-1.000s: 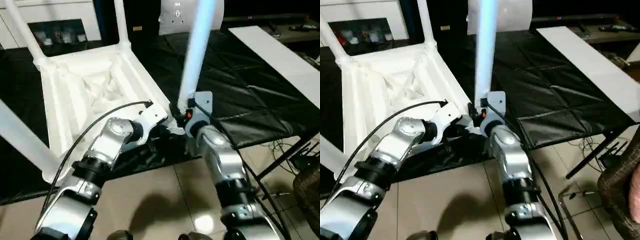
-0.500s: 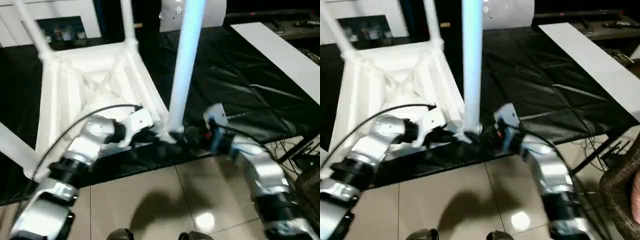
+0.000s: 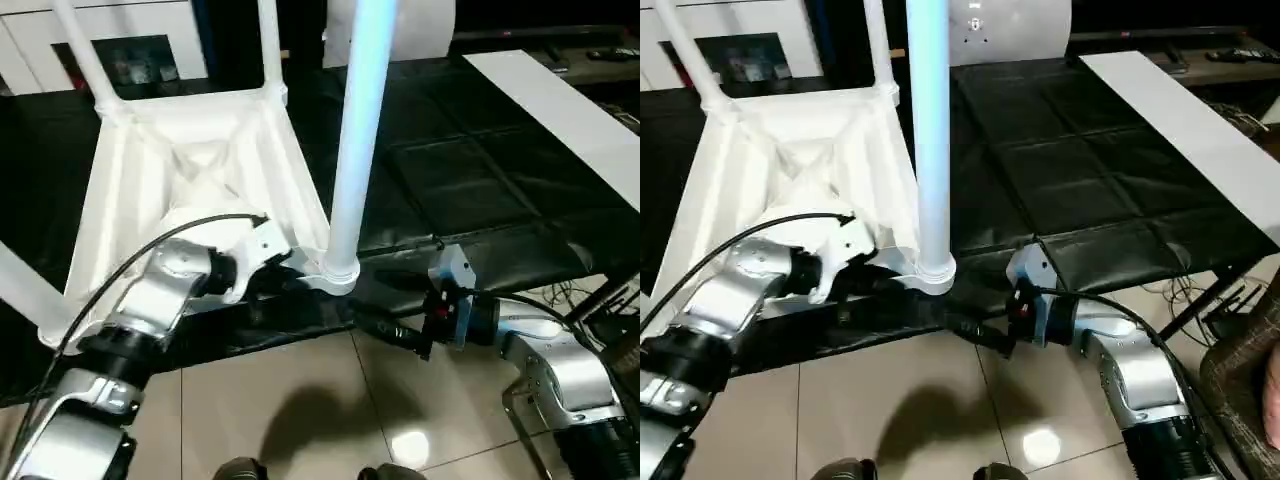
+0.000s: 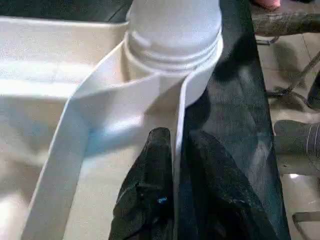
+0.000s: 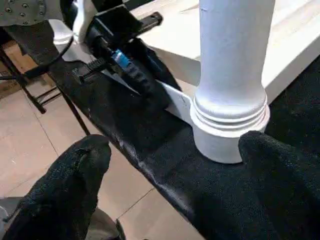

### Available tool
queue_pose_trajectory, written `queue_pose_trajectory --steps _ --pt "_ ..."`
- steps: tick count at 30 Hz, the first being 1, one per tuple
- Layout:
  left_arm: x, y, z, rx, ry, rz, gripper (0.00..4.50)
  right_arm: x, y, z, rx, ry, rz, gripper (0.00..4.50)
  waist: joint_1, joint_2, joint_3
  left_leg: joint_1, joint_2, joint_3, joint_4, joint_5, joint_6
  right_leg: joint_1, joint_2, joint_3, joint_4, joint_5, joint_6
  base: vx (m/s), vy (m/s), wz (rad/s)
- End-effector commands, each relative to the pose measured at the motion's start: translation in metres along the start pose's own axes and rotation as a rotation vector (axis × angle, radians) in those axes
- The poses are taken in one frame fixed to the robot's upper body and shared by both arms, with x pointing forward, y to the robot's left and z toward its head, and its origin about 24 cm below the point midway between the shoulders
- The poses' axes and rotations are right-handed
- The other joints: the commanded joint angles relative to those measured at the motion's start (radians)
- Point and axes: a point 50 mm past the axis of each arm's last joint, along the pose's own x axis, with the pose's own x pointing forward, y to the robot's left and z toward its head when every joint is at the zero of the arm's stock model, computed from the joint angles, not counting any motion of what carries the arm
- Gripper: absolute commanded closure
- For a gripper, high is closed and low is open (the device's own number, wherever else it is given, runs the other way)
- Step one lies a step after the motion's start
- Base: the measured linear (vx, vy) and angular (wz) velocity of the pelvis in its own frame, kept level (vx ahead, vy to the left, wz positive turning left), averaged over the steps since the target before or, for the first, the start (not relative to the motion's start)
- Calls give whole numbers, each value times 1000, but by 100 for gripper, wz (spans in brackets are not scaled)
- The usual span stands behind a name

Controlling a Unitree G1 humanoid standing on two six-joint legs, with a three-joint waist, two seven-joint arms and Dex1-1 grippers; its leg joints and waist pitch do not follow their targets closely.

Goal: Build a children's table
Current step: Rotate leg to tighten

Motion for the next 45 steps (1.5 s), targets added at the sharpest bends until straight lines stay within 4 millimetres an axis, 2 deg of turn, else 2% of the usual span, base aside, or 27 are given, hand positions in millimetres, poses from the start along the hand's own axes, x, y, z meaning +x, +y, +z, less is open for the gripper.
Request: queue_pose_trajectory --steps 1,3,7,11,19,26,27,28,29,32,33,34,35,36,37,40,42,43,45 --pt "-8 2 -11 -4 43 28 346 -3 1 6 -15 -8 -3 0 9 -2 -81 5 42 -4 -45 -54 122 61 -70 48 -53 93 -291 0 0 0" --pt "-9 1 -13 -5 51 26 346 -3 1 6 -15 -7 -4 0 9 -3 -80 5 42 -4 -47 -63 117 61 -70 48 -53 75 -286 0 0 0" --pt "-12 0 -17 -10 62 18 346 -3 0 6 -20 -8 -11 0 11 -2 -75 7 43 -3 -49 -115 83 57 -72 50 -60 -10 -273 0 0 0" --pt "-11 0 -15 -17 21 21 392 -3 -1 6 -22 -11 -16 0 12 -3 -76 5 41 -2 -48 -125 67 58 -72 50 -61 -38 -261 0 0 0" --pt "-5 1 -15 3 4 -24 447 -4 -2 8 -34 -13 -17 0 13 0 -81 4 40 -4 -43 -91 82 59 -71 49 -51 44 -270 0 0 0" --pt "-2 0 -18 83 76 -118 449 -8 -8 12 -53 -17 -33 0 12 2 -78 5 40 -3 -42 -107 80 58 -72 50 -53 31 -273 0 0 0" --pt "-2 -1 -18 98 85 -133 449 -8 -9 13 -55 -18 -33 0 10 0 -78 5 40 -3 -43 -108 78 59 -71 50 -52 33 -272 0 0 0" --pt "-1 -4 -18 128 91 -188 449 -8 -12 15 -67 -19 -25 0 11 3 -75 4 40 -3 -42 -109 77 58 -72 50 -52 33 -272 0 0 0" --pt "-1 -5 -17 135 90 -209 449 -8 -13 16 -70 -19 -18 0 9 1 -72 4 39 -3 -43 -112 77 57 -71 50 -53 33 -274 0 0 0" --pt "0 -8 -15 155 90 -270 449 -7 -15 18 -81 -14 6 0 11 1 -73 6 41 -2 -43 -109 80 58 -71 50 -51 42 -280 0 0 0" --pt "0 -11 -11 176 91 -332 449 -7 -17 20 -95 -1 50 0 13 4 -61 7 42 -1 -45 -127 83 48 -71 50 -54 27 -285 0 0 0" --pt "0 -12 -9 185 92 -359 449 -7 -18 21 -102 7 73 0 15 4 -63 8 42 0 -44 -131 83 50 -69 50 -55 22 -286 0 0 0" --pt "1 -12 -6 205 95 -391 449 -7 -19 22 -112 17 118 0 21 3 -56 11 44 2 -45 -135 86 45 -69 52 -55 19 -289 0 0 0" --pt "1 -12 -3 219 97 -415 449 -7 -19 24 -117 23 166 0 24 4 -57 11 45 2 -45 -142 87 46 -69 51 -55 11 -292 0 0 0" --pt "1 -12 -2 227 98 -423 449 -7 -19 24 -118 24 184 0 33 5 -54 16 48 5 -46 -156 89 41 -70 52 -56 -5 -292 0 0 0" --pt "2 -11 5 259 101 -456 449 -6 -20 28 -118 35 261 0 39 1 -48 14 50 7 -49 -171 87 41 -72 51 -58 -35 -284 0 0 0" --pt "2 -11 8 272 101 -474 450 -5 -20 29 -119 42 293 29 42 1 -45 16 51 8 -51 -175 84 38 -73 50 -59 -55 -283 0 0 0" --pt "4 -12 12 292 104 -502 450 0 -21 31 -117 60 358 40 43 -2 -35 13 52 8 -54 -176 81 33 -74 51 -61 -57 -279 0 0 0" --pt "4 -12 14 301 105 -514 450 4 -20 31 -115 75 406 56 42 -3 -32 13 52 7 -55 -190 77 34 -75 51 -61 -72 -284 0 0 0"
